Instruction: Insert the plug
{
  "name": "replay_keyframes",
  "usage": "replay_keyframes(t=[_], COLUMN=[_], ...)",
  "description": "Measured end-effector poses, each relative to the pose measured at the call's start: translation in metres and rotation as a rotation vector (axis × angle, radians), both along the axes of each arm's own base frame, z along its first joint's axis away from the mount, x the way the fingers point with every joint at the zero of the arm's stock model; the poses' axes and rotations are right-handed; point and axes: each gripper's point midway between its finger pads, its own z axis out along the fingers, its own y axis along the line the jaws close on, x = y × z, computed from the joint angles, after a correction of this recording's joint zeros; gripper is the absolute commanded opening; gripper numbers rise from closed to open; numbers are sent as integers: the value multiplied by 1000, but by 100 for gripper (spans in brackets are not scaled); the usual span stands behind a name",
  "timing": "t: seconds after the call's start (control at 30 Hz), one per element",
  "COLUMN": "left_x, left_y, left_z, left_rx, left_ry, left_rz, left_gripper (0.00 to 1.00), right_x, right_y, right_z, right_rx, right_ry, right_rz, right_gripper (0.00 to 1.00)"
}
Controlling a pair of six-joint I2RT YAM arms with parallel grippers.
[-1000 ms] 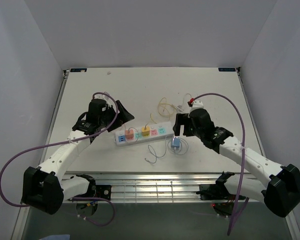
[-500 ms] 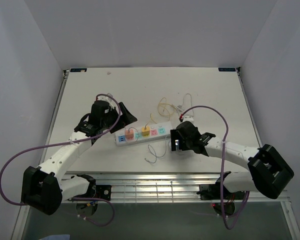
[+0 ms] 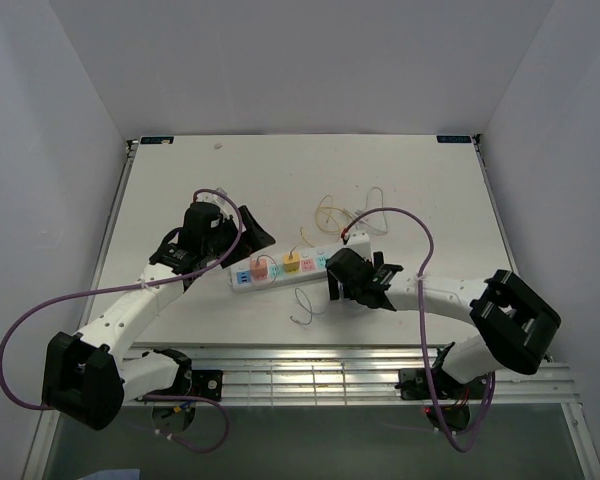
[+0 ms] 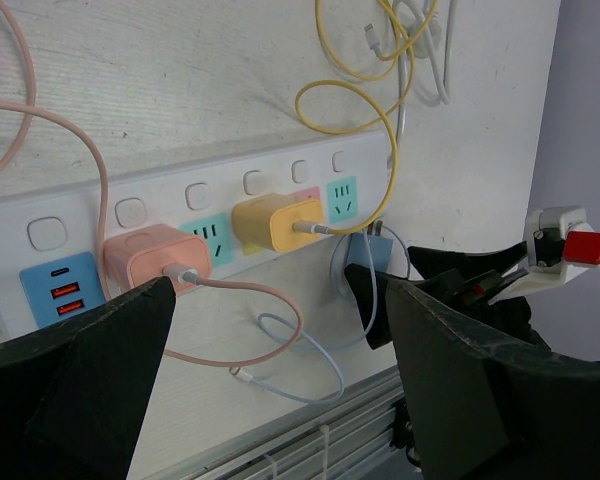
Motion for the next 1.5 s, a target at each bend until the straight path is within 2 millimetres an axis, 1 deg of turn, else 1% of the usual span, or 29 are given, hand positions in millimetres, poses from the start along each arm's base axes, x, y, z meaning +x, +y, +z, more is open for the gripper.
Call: replay_keyframes(t=[0.1, 0.23, 0.37, 0.47, 0.5, 0.57, 0.6, 0.67, 0.7, 0.73, 0.9, 0.97, 1.17, 1.23, 1.27, 1.3, 1.37, 1.4, 1.43, 1.5], left_x=[0, 0, 0, 0, 0, 0, 0, 0, 0, 0, 0, 0, -1, -2, -2, -2, -3, -3, -4, -4], left_y=[0, 1, 2, 2, 2, 2, 2, 3, 3, 4, 5, 5, 5, 4, 4, 3, 3, 3, 3, 2], left_z=[0, -1, -1, -2, -2, -2, -2, -3, -3, -3, -4, -4, -4, -3, -2, -1, -1, -1, -1, 0], left_rx=[1, 5, 8, 9, 10, 10, 10, 14, 15, 17, 21, 21, 22, 21, 20, 19, 19, 20, 20, 19], left_ry=[0, 2, 2, 4, 5, 5, 5, 6, 7, 7, 9, 10, 12, 8, 6, 5, 5, 7, 8, 10], left_rz=[1, 5, 8, 9, 9, 9, 11, 15, 17, 19, 24, 24, 22, 20, 19, 18, 16, 15, 14, 10], left_gripper=[98, 98, 98, 98, 98, 98, 98, 98, 98, 98, 98, 98, 98, 98, 98, 98, 98, 98, 98, 98], right_x=[1, 4, 5, 5, 5, 5, 4, 1, 1, 1, -4, -6, -9, -13, -13, -13, -12, -11, -11, -12], right_y=[0, -2, -4, -7, -8, -5, -5, -3, -1, -1, 1, 2, 0, -3, -3, -2, -1, 1, 2, 1], right_z=[-3, -5, -2, 1, 1, 0, 0, -3, -4, -5, -6, -6, -6, -12, -12, -13, -13, -12, -12, -11], right_rx=[-46, -140, -228, -296, -311, -330, -333, -330, -319, -309, -241, -215, -118, -88, -74, -59, -38, -25, -14, 1], right_ry=[-11, -27, -53, -75, -81, -89, -90, -83, -85, -84, -79, -80, -93, -83, -86, -85, -92, -98, -102, -108], right_rz=[-27, -76, -120, -145, -147, -141, -135, -119, -117, -111, -91, -86, -78, -80, -80, -78, -78, -77, -75, -71], right_gripper=[93, 95, 96, 94, 85, 76, 66, 63, 57, 56, 52, 52, 58, 59, 57, 47, 38, 29, 24, 19])
